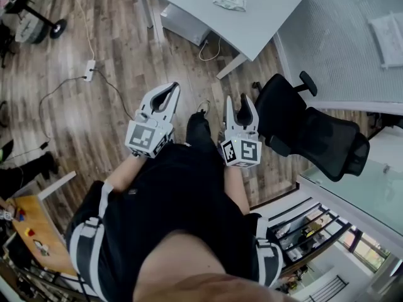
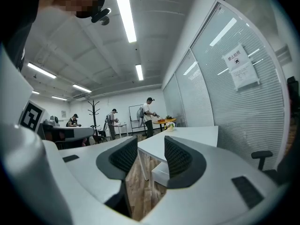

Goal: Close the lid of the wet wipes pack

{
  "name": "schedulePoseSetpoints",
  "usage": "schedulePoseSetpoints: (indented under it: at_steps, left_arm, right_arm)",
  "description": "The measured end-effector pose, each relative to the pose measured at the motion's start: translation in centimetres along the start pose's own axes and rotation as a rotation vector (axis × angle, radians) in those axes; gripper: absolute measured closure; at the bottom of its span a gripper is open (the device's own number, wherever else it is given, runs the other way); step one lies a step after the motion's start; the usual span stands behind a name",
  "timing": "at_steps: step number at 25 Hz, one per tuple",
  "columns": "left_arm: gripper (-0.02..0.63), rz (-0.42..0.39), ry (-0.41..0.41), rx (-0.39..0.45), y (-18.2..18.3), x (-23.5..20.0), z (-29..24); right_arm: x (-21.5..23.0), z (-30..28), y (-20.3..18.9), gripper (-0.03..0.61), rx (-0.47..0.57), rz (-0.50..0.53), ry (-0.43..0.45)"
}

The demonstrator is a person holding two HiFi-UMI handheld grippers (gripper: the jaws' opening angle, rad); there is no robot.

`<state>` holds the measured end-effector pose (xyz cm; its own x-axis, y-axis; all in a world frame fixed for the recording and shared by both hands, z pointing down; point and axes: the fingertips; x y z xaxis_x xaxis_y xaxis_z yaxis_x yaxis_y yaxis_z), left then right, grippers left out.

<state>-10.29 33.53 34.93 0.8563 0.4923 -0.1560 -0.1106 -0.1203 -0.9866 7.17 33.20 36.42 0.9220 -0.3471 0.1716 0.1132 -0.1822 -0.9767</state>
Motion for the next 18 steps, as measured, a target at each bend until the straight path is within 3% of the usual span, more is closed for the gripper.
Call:
schedulePoseSetpoints:
  at_steps: [13,18]
  left_arm:
    - [0.589,0.019,0.071,0.026,3.2,-4.2,-21.0]
    - [0.591,0.003,0.096,-0.011,2.9,-6.1,-27.7]
  right_arm:
    - [12.3,-17.3,7.0,0.382,0.013,0.065,0.129]
    - [16.9,-24.0,8.6,0.382,-0.017,0.068,0.156]
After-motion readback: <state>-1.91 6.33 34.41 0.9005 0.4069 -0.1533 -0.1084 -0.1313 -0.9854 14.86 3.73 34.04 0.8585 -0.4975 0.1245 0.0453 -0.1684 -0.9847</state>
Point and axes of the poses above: the fingertips, and each gripper's own axes: z backward along the fingers, x to its right, y out of its top, and after that the axes turned 1 degree about -z, right-handed
